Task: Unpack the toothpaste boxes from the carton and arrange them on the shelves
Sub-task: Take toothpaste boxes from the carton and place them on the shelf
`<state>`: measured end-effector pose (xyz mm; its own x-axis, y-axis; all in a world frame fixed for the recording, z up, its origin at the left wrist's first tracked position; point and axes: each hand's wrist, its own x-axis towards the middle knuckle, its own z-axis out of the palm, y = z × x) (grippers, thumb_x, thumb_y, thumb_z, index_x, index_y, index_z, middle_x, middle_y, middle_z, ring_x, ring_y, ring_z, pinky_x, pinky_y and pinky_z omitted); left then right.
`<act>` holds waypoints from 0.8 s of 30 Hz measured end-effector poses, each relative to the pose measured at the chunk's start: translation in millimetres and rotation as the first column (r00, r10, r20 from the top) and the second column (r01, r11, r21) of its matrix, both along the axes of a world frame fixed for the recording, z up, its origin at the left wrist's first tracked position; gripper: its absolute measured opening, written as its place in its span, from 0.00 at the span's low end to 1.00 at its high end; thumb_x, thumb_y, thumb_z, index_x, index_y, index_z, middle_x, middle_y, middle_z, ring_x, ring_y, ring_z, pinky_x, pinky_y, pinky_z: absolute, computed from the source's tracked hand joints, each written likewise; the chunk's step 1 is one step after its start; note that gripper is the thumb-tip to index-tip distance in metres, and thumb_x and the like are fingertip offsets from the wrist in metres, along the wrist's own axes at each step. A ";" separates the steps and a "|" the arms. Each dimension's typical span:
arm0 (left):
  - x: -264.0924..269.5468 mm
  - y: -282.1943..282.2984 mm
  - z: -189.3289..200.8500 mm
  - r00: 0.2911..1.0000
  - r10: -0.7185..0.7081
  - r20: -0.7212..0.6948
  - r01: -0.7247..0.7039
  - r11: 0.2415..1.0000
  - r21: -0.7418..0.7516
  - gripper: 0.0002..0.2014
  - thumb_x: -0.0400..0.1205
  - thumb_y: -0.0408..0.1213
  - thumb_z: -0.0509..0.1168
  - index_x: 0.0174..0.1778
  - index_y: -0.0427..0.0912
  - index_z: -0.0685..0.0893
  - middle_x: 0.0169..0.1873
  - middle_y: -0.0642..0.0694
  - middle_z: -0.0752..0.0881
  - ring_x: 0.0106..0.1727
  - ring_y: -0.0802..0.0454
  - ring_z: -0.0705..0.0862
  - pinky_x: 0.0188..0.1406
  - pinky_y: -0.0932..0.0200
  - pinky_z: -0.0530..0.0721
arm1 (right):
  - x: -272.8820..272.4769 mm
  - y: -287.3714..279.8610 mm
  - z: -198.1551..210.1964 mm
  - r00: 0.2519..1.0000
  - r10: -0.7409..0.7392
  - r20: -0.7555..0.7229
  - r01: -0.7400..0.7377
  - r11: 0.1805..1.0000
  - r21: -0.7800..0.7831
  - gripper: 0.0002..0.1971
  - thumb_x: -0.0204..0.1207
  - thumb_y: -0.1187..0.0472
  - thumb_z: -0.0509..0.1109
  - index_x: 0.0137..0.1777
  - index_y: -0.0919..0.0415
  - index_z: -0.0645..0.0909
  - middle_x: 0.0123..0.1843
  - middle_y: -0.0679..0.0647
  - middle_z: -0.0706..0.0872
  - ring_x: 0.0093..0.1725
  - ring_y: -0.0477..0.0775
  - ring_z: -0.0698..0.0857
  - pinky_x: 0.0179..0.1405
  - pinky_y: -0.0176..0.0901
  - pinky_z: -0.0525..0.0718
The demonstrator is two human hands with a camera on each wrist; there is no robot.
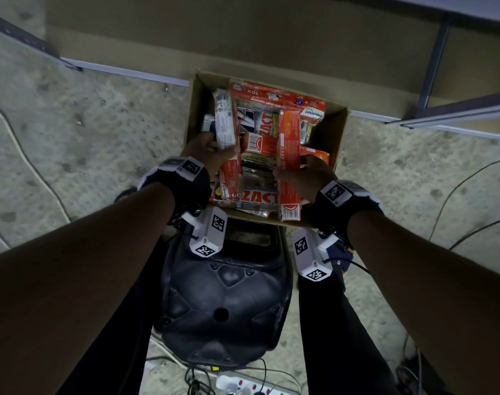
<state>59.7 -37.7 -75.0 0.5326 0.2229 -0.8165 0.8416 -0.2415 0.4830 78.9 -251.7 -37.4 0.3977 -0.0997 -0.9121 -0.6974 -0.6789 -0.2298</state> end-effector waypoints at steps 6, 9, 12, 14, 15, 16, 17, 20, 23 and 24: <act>2.4 5.0 -4.4 0.999 -0.043 -0.013 0.043 0.999 0.012 0.25 0.72 0.48 0.79 0.64 0.51 0.82 0.52 0.53 0.88 0.52 0.47 0.88 0.47 0.44 0.91 | -0.5 -1.0 -1.3 1.000 -0.028 -0.007 0.028 0.999 0.020 0.32 0.69 0.41 0.79 0.73 0.48 0.75 0.67 0.52 0.85 0.62 0.60 0.86 0.62 0.61 0.86; -3.0 6.6 3.4 1.000 0.001 -0.030 -0.001 1.000 -0.010 0.29 0.69 0.46 0.81 0.66 0.53 0.81 0.43 0.61 0.84 0.46 0.50 0.87 0.36 0.46 0.92 | -0.6 -2.0 5.1 0.998 -0.050 -0.022 0.051 0.998 0.044 0.33 0.69 0.42 0.79 0.73 0.48 0.76 0.66 0.51 0.86 0.62 0.60 0.86 0.62 0.62 0.85; -13.3 8.4 18.8 0.999 -0.017 -0.049 0.015 0.999 -0.043 0.21 0.67 0.48 0.82 0.54 0.64 0.83 0.43 0.61 0.88 0.44 0.53 0.90 0.34 0.48 0.91 | -3.4 -3.8 18.2 0.996 -0.083 -0.021 0.084 0.995 0.059 0.33 0.66 0.42 0.80 0.71 0.47 0.77 0.64 0.52 0.87 0.60 0.60 0.87 0.61 0.62 0.86; -19.6 9.3 33.6 0.997 0.008 -0.073 -0.015 0.996 -0.086 0.18 0.67 0.47 0.82 0.45 0.68 0.83 0.40 0.61 0.91 0.44 0.53 0.91 0.33 0.49 0.91 | -6.8 -5.0 30.8 0.995 -0.099 -0.016 0.100 0.992 0.072 0.33 0.66 0.42 0.80 0.72 0.46 0.77 0.65 0.52 0.87 0.60 0.61 0.87 0.61 0.63 0.86; -22.1 9.6 41.7 0.996 0.021 -0.081 -0.029 0.994 -0.101 0.19 0.67 0.46 0.82 0.48 0.67 0.84 0.41 0.60 0.91 0.44 0.53 0.91 0.34 0.48 0.91 | -8.5 -6.0 37.9 0.995 -0.103 -0.010 0.104 0.992 0.077 0.33 0.67 0.43 0.80 0.72 0.47 0.77 0.66 0.52 0.86 0.61 0.62 0.87 0.61 0.63 0.86; -24.6 9.3 50.6 0.996 0.018 -0.085 -0.028 0.993 -0.111 0.21 0.68 0.46 0.82 0.53 0.64 0.84 0.44 0.58 0.91 0.46 0.52 0.91 0.35 0.49 0.91 | -10.8 -6.6 45.7 0.994 -0.112 -0.005 0.112 0.990 0.081 0.32 0.67 0.44 0.80 0.72 0.47 0.78 0.66 0.53 0.86 0.61 0.62 0.87 0.61 0.63 0.86; -26.5 8.6 59.4 0.996 0.007 -0.083 -0.016 0.993 -0.118 0.25 0.68 0.46 0.82 0.60 0.59 0.83 0.47 0.56 0.91 0.47 0.52 0.91 0.36 0.49 0.92 | -12.8 -7.5 53.5 0.992 -0.122 0.002 0.122 0.989 0.083 0.31 0.68 0.45 0.80 0.72 0.47 0.78 0.66 0.54 0.86 0.61 0.62 0.87 0.61 0.63 0.86; -33.0 6.8 85.4 0.998 -0.007 -0.064 0.000 0.993 -0.121 0.30 0.70 0.44 0.81 0.68 0.50 0.80 0.54 0.49 0.90 0.51 0.47 0.90 0.43 0.42 0.92 | -19.5 -9.8 76.4 0.992 -0.123 0.022 0.120 0.989 0.088 0.25 0.70 0.47 0.80 0.67 0.48 0.82 0.63 0.54 0.88 0.59 0.61 0.88 0.60 0.62 0.87; -37.9 4.5 112.3 0.998 0.009 -0.055 -0.018 0.987 -0.162 0.30 0.71 0.41 0.81 0.68 0.47 0.80 0.54 0.49 0.90 0.52 0.48 0.90 0.45 0.43 0.91 | -26.6 -11.5 100.3 0.987 -0.156 0.043 0.150 0.982 0.113 0.26 0.70 0.48 0.81 0.68 0.47 0.82 0.62 0.52 0.89 0.59 0.60 0.88 0.62 0.60 0.86; -40.0 3.5 125.0 0.999 0.010 -0.043 -0.018 0.983 -0.183 0.29 0.71 0.40 0.81 0.67 0.46 0.80 0.53 0.49 0.91 0.52 0.49 0.90 0.43 0.44 0.92 | -29.1 -12.1 112.7 0.986 -0.157 0.051 0.149 0.981 0.124 0.27 0.69 0.48 0.81 0.68 0.48 0.82 0.63 0.53 0.89 0.60 0.60 0.88 0.62 0.59 0.86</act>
